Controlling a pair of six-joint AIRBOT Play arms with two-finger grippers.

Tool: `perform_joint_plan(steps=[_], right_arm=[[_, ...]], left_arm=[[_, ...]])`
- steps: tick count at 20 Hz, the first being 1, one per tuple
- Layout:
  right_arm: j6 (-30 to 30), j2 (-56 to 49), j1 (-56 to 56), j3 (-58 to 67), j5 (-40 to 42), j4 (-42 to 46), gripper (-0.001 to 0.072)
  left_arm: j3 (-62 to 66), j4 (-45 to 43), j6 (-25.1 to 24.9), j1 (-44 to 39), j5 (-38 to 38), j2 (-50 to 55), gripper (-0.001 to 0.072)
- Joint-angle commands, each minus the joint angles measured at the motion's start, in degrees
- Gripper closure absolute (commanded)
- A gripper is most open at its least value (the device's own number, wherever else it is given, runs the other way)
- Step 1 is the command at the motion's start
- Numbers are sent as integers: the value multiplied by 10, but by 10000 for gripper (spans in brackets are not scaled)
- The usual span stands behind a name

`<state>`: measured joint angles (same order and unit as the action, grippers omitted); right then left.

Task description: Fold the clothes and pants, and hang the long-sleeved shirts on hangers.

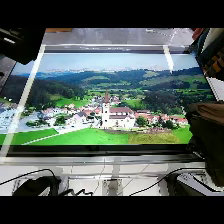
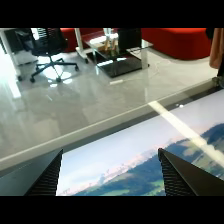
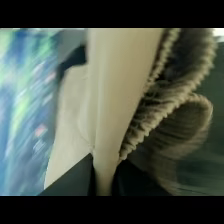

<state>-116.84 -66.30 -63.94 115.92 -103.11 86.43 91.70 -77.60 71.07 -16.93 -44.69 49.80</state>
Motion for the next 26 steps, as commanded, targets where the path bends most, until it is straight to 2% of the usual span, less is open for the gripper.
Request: perform_joint_plan(steps=[1,2,3,5,6,9,11,12,14,15,17,22,26], right_arm=[[-16,27,-39,0,-6,111,683],[-16,25,-45,-1,-5,109,668],[-16,24,-46,-3,-3,109,576],[-16,19,-46,-4,-3,104,154],[-16,18,-46,-4,-3,102,69],[-16,16,-46,-4,5,91,71],[-16,16,-46,-4,39,56,85],[-15,16,-46,-4,63,13,195],[9,15,-38,-4,111,-107,588],[38,12,-23,-4,131,-167,683],[96,6,33,-4,144,-236,683],[129,10,283,-4,141,-125,684],[166,9,516,-4,137,-71,684]], left_arm=[[0,-4,0,0,0,-2,28],[0,-4,0,0,0,-2,28],[0,-4,0,0,0,-2,28],[0,-4,0,0,0,-2,28],[0,-4,0,0,0,-2,28],[0,-4,0,0,0,-2,28],[0,-4,0,0,0,-2,28],[0,-4,0,0,0,-2,28],[0,-4,0,0,0,-2,28],[0,-4,0,0,0,-2,28],[0,-4,0,0,0,-2,28],[0,-4,0,0,0,-2,28],[0,-4,0,0,0,-2,28]])
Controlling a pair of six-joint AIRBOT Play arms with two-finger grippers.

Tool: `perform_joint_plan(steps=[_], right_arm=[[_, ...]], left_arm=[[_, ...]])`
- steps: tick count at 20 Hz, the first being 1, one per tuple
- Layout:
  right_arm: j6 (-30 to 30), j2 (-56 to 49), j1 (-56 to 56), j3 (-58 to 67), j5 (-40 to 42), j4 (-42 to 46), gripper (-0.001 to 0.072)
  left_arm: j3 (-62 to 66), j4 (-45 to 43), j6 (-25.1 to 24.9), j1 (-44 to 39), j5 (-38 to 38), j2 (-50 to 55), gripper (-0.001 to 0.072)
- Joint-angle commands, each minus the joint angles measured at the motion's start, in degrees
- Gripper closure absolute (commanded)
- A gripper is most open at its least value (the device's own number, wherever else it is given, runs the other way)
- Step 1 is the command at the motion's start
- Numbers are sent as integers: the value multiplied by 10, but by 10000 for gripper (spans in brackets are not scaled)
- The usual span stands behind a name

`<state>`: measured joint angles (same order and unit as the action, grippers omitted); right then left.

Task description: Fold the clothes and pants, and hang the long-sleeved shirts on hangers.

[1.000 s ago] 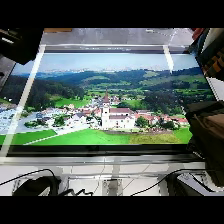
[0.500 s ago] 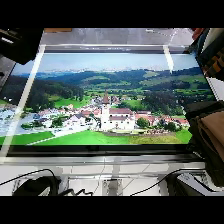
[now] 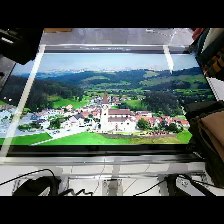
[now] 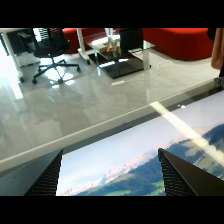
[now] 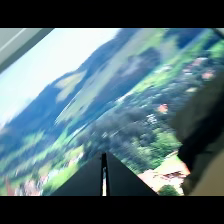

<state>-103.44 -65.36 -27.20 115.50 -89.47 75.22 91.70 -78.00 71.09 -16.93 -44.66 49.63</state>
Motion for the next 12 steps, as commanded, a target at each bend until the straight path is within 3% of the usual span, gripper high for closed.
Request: perform_joint_plan(steps=[1,5,8,12], right_arm=[[31,-2,211,0,1,57,685],[19,-16,436,-35,-15,189,685],[2,-49,531,-82,-61,300,685],[-11,-92,544,-108,-70,267,683]], left_arm=[[0,0,0,0,0,0,28],[0,0,0,0,0,0,28],[0,0,0,0,0,0,28],[0,0,0,0,0,0,28]])
